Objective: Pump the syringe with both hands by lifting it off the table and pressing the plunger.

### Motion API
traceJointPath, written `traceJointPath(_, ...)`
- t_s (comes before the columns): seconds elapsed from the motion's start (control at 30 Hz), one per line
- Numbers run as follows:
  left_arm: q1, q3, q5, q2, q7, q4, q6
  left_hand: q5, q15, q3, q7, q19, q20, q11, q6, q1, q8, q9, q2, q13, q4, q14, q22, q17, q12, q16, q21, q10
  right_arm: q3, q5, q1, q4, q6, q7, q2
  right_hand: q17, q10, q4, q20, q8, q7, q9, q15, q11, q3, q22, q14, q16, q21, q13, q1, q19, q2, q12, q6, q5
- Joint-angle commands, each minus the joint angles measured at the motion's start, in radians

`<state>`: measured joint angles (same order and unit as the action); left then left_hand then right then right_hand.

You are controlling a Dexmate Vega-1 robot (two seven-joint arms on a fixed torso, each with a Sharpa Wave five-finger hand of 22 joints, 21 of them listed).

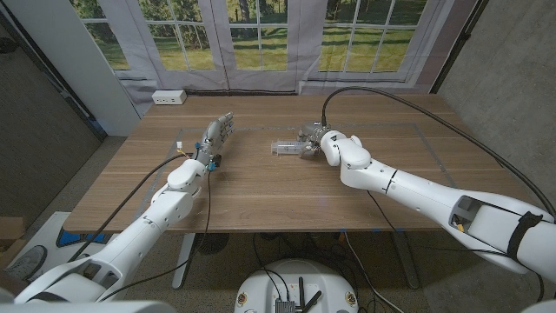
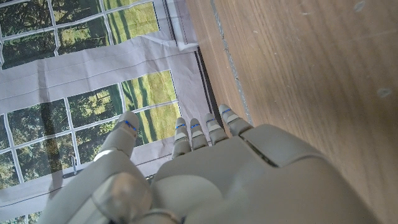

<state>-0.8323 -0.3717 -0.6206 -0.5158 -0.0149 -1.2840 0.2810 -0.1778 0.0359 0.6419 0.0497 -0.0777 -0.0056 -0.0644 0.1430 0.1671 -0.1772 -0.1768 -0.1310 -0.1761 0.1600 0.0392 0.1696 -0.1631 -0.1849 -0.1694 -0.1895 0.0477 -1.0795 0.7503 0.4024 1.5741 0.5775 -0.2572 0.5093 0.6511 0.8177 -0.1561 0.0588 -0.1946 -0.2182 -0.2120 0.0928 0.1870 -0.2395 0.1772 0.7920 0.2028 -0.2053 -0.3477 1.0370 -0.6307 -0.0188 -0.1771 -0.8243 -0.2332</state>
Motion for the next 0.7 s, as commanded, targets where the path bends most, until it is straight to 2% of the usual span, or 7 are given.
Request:
traceJointPath(0.03,-0.01,0.001,-0.003,-0.002,-0.002,-0.013,-0.006,0.003,0.028,-0.002,-0.007,-0.006,-0.003,0.002,0.001,0.003,-0.006,-0.002,-0.01,-0.002,-0.003,-0.003,0.003,-0.003,-0.008,-0.008,-0.003,-0.002,-0.001,0.01,-0.007,0.019,-0.005,-0.049,0.011,0.007,-0.075,0.002,0.057,0.009,0.0,-0.001,0.122,-0.018,0.018,0.002,-0.063,-0.003,0.003,-0.001,0.064,0.015,0.071,0.005,0.072,-0.004)
traceJointPath(0.23,-0.005,-0.002,-0.004,0.001,0.004,-0.008,-0.009,0.004,0.028,-0.003,-0.006,-0.007,-0.004,0.004,0.001,0.003,-0.006,-0.002,-0.012,-0.002,-0.004,0.001,0.003,-0.003,-0.008,-0.01,-0.003,-0.001,-0.003,0.013,-0.016,0.03,-0.01,-0.082,0.017,0.016,-0.159,0.006,0.025,0.013,-0.001,0.001,0.112,-0.026,0.04,0.002,-0.149,0.0,0.005,0.004,0.045,0.032,0.056,0.0,0.169,-0.002)
traceJointPath(0.3,-0.004,-0.002,-0.006,0.002,0.006,-0.007,-0.009,0.004,0.028,-0.003,-0.007,-0.007,-0.004,0.004,0.001,0.003,-0.007,-0.002,-0.013,-0.002,-0.004,0.003,0.003,-0.003,-0.008,-0.01,-0.003,-0.001,-0.003,0.015,-0.018,0.034,-0.012,-0.09,0.02,0.016,-0.191,0.008,0.012,0.015,-0.002,0.001,0.103,-0.038,0.05,0.002,-0.179,-0.001,0.005,0.006,0.032,0.037,0.045,0.001,0.205,0.001)
traceJointPath(0.53,0.001,-0.003,-0.005,0.005,0.009,0.001,-0.006,0.004,0.028,-0.002,-0.006,-0.008,-0.004,0.006,0.001,0.003,-0.007,-0.002,-0.016,-0.002,-0.005,0.006,0.004,-0.003,-0.008,-0.011,-0.004,0.0,-0.004,0.013,-0.032,0.047,-0.027,-0.148,0.031,0.011,-0.293,0.006,-0.032,0.015,-0.002,0.003,0.057,-0.055,0.062,0.003,-0.263,-0.005,0.008,0.013,0.02,0.062,0.03,0.003,0.302,0.011)
traceJointPath(0.6,0.002,-0.003,-0.006,0.006,0.011,0.003,-0.006,0.004,0.028,-0.002,-0.007,-0.008,-0.005,0.005,0.001,0.004,-0.007,-0.002,-0.017,-0.003,-0.006,0.006,0.004,-0.003,-0.008,-0.01,-0.004,0.0,-0.005,0.012,-0.038,0.049,-0.035,-0.163,0.033,0.006,-0.342,0.008,-0.052,0.016,-0.002,0.004,0.039,-0.058,0.064,0.003,-0.301,-0.006,0.01,0.016,0.013,0.082,0.029,0.003,0.348,0.015)
traceJointPath(0.63,0.002,-0.003,-0.007,0.006,0.012,0.004,-0.006,0.004,0.028,-0.002,-0.007,-0.009,-0.005,0.005,0.001,0.004,-0.007,-0.002,-0.017,-0.003,-0.006,0.006,0.004,-0.003,-0.008,-0.01,-0.004,0.0,-0.001,0.006,-0.039,0.049,-0.038,-0.169,0.033,0.003,-0.358,0.008,-0.061,0.015,-0.003,0.004,0.026,-0.068,0.065,0.003,-0.327,-0.009,0.012,0.018,0.01,0.093,0.028,0.0,0.369,0.018)
traceJointPath(0.7,0.003,-0.004,-0.007,0.007,0.013,0.005,-0.006,0.004,0.028,-0.001,-0.007,-0.008,-0.004,0.005,0.001,0.004,-0.007,-0.002,-0.018,-0.003,-0.006,0.006,0.004,-0.003,-0.008,-0.01,-0.004,-0.001,0.001,0.003,-0.041,0.052,-0.046,-0.177,0.035,-0.001,-0.392,0.008,-0.072,0.018,-0.002,0.005,0.011,-0.073,0.066,0.004,-0.354,-0.009,0.011,0.02,0.006,0.105,0.026,-0.001,0.41,0.022)
